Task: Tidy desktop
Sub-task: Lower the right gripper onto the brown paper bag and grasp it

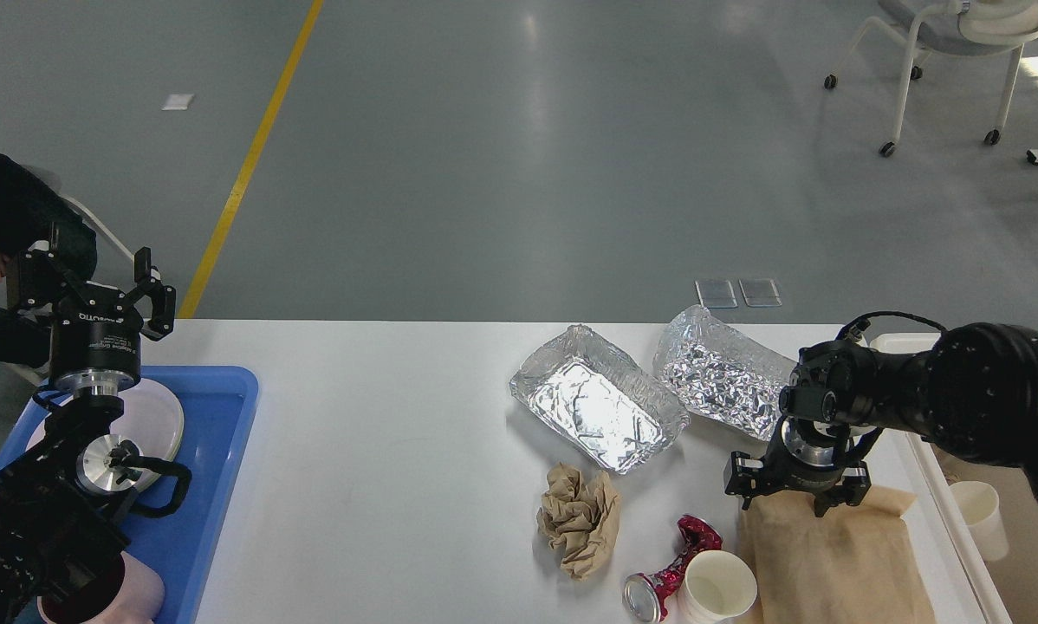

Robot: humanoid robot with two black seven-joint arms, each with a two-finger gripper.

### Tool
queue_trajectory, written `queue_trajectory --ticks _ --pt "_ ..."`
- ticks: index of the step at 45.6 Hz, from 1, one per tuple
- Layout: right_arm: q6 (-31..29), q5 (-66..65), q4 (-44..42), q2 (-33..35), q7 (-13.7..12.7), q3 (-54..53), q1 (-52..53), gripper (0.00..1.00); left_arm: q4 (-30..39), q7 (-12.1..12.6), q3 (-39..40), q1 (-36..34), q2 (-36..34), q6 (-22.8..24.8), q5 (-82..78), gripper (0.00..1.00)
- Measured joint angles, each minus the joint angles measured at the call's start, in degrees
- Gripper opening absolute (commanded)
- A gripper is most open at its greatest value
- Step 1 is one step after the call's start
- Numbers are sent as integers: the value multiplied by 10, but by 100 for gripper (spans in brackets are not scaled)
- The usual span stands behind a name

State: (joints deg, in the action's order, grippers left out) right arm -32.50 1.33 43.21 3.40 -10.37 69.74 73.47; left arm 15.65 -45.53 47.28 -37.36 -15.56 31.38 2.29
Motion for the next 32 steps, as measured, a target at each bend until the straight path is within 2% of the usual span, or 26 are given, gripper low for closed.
queue_trajectory --ticks 20,28,30,32 --pt "31 -5 1 3 0 11 -18 89 0 0 0 0 0 0 0 97" --pt "38 -5 2 3 0 11 -25 77 0 0 0 0 0 0 0 97" --pt "39 -5 2 3 0 11 -25 71 0 0 0 0 0 0 0 97" --pt "40 -5 3 4 0 12 -25 58 0 0 0 0 0 0 0 97"
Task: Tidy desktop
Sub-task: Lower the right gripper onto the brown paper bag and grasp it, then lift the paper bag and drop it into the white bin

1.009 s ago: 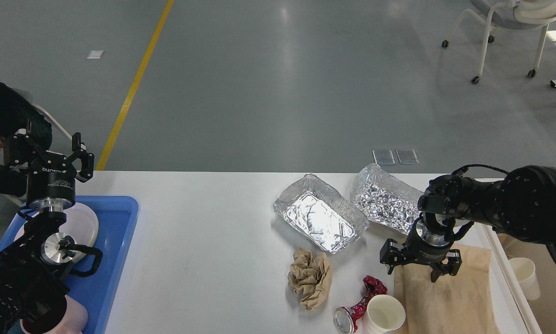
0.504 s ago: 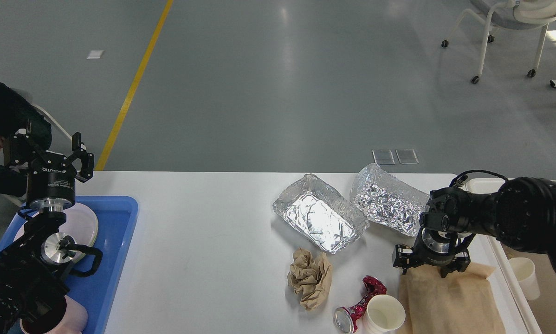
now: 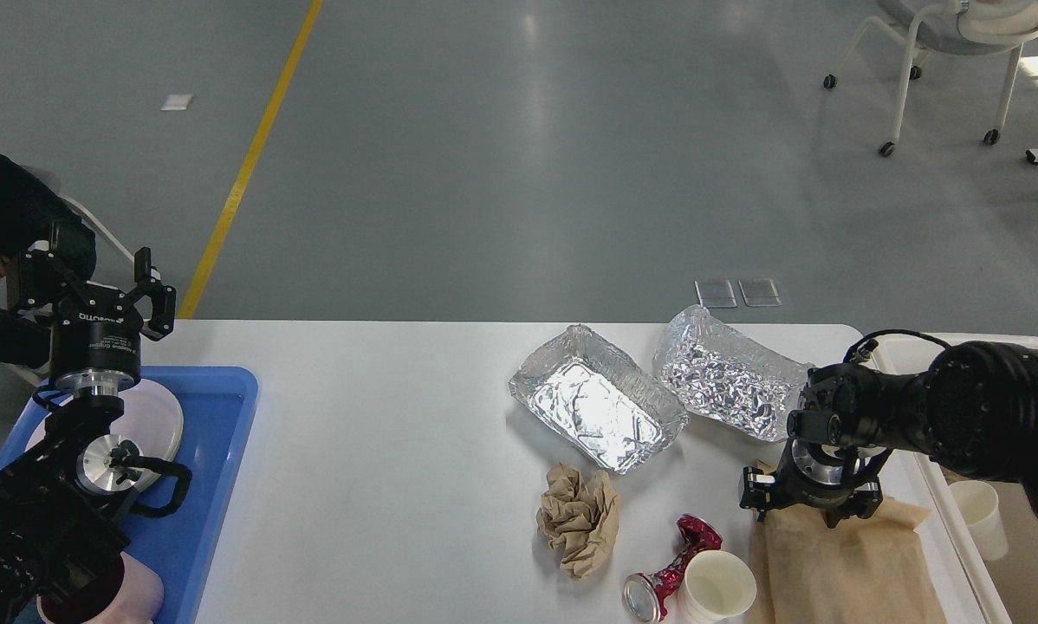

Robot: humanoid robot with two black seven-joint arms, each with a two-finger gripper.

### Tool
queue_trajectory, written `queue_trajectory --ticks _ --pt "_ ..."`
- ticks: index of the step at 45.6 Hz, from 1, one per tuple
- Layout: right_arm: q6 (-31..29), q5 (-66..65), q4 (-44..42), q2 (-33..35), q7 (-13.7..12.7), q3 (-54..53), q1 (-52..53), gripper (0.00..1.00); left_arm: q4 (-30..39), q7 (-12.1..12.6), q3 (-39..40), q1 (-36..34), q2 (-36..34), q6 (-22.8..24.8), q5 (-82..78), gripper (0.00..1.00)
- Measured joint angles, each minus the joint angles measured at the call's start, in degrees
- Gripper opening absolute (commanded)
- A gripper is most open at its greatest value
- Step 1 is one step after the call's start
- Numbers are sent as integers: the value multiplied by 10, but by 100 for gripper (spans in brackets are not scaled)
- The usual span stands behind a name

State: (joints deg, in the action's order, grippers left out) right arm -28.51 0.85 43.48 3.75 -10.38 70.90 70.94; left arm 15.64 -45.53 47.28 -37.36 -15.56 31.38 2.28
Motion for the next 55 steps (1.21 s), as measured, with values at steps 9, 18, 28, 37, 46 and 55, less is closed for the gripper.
queue_trajectory --ticks 9,18,28,37,46,55 --pt "-11 0 11 1 -12 9 2 0 0 0 0 0 0 0 0 97" --pt "-35 3 34 2 -30 12 9 0 0 0 0 0 0 0 0 97" --pt "-41 2 36 13 -32 17 13 0 0 0 0 0 0 0 0 97" --pt "-42 0 44 33 -47 23 30 0 0 0 0 0 0 0 0 97" --pt "-65 -1 50 71 -55 64 83 0 0 0 0 0 0 0 0 97" --pt "-98 -10 50 120 -55 93 153 0 0 0 0 0 0 0 0 97"
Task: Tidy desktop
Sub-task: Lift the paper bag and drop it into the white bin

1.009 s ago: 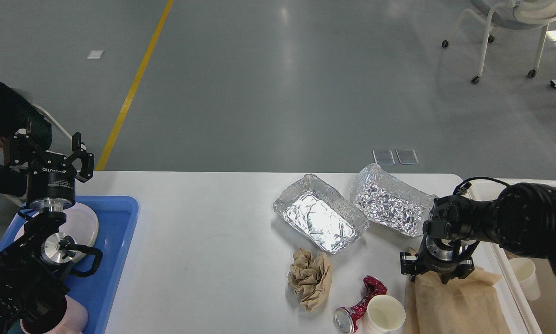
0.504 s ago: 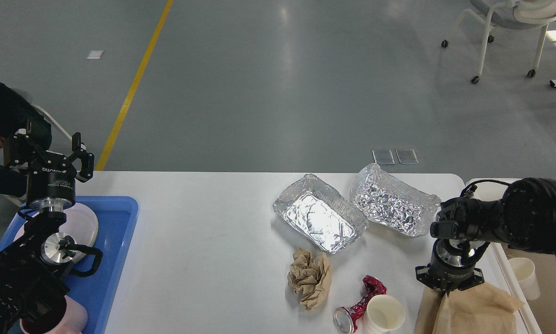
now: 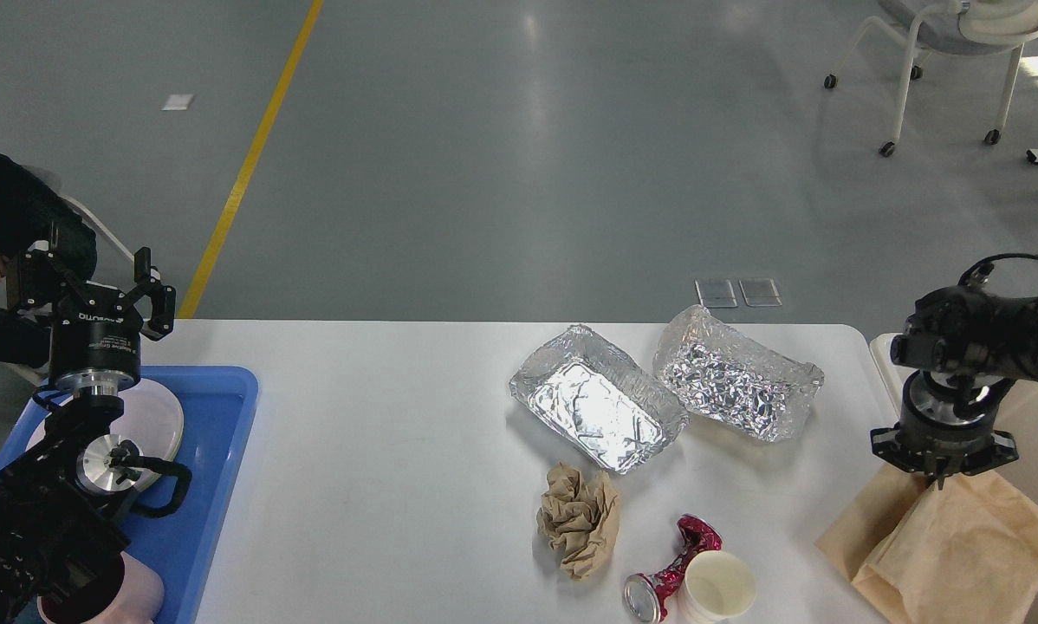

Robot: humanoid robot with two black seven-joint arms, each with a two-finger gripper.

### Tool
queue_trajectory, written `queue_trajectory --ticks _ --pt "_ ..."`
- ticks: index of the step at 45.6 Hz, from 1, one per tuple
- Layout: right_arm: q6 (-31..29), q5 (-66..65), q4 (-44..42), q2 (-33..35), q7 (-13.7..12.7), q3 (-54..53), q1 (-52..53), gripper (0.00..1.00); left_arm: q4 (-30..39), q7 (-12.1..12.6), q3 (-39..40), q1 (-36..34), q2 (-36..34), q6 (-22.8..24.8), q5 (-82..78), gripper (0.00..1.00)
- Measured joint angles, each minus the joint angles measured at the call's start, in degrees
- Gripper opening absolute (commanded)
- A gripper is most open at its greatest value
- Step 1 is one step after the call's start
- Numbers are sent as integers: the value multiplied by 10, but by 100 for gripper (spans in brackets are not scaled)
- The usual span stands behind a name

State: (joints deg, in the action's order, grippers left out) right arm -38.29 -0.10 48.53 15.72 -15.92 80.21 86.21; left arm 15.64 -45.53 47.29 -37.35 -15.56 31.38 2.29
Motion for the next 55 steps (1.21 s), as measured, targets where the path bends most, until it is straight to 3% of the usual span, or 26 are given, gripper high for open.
queue_trajectory --ticks 22,36,46,55 --pt "-38 9 -3 99 5 -79 260 0 0 0 0 0 0 0 0 97" --pt "-73 11 -2 124 7 -153 357 0 0 0 0 0 0 0 0 97" --pt "-50 15 -27 124 6 -168 326 0 0 0 0 0 0 0 0 97" --pt "60 18 -118 137 3 -160 168 0 0 0 0 0 0 0 0 97"
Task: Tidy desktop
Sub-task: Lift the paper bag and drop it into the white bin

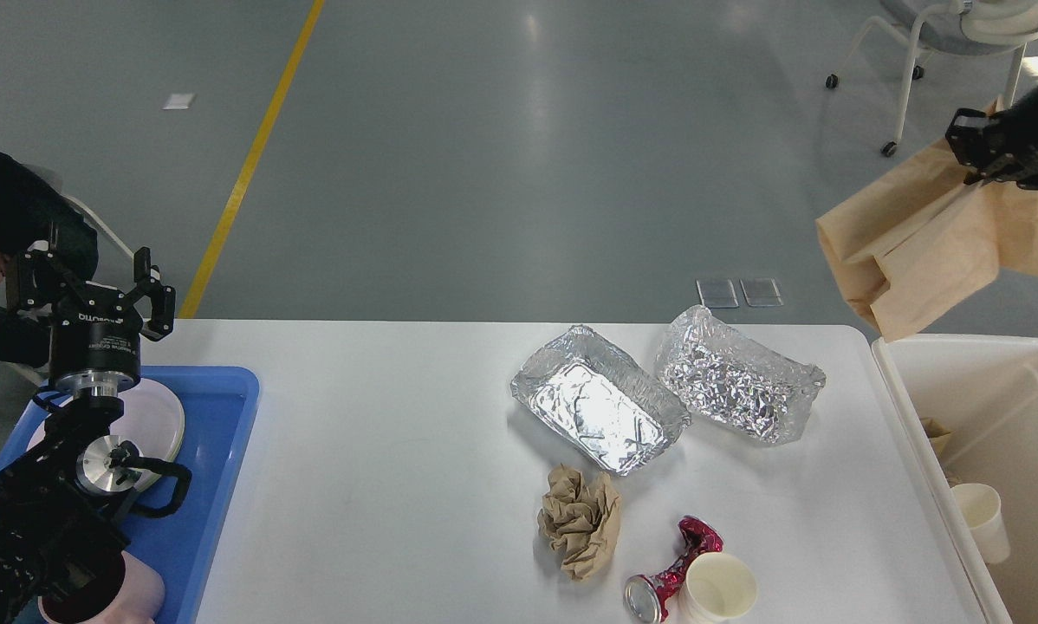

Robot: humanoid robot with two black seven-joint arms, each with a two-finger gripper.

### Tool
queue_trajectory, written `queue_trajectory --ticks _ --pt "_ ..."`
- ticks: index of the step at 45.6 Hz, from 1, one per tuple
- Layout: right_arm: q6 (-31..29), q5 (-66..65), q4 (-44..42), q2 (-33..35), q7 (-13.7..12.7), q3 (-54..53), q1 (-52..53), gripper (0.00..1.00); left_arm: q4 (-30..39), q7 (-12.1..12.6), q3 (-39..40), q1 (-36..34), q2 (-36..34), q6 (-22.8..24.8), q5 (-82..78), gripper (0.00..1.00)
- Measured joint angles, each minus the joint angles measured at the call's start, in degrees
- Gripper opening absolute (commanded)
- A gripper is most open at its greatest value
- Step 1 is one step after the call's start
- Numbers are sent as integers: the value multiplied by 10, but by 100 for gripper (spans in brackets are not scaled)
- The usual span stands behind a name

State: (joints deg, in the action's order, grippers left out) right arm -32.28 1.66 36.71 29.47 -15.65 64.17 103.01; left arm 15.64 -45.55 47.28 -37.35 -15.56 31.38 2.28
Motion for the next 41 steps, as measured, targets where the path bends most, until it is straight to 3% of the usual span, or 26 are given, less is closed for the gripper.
queue_trajectory --ticks 9,18,19,21,22,23,24,31,41 --pt "117 0 -37 25 -2 0 -140 0 0 0 0 0 0 0 0 97" --pt "177 -1 -93 26 -3 -5 -275 0 0 0 0 0 0 0 0 97" --pt "181 -1 -99 26 -3 -6 -287 4 0 0 0 0 0 0 0 97" --pt "189 -1 -110 27 -3 -7 -307 31 0 0 0 0 0 0 0 97" --pt "194 0 -116 27 -3 -8 -319 52 0 0 0 0 0 0 0 97" --pt "199 0 -121 27 -3 -9 -330 94 0 0 0 0 0 0 0 97" --pt "208 0 -129 27 -3 -11 -345 100 0 0 0 0 0 0 0 97" --pt "247 0 -148 26 -2 -14 -389 100 0 0 0 0 0 0 0 97" --pt "256 0 -149 20 -2 -25 -399 100 0 0 0 0 0 0 0 97"
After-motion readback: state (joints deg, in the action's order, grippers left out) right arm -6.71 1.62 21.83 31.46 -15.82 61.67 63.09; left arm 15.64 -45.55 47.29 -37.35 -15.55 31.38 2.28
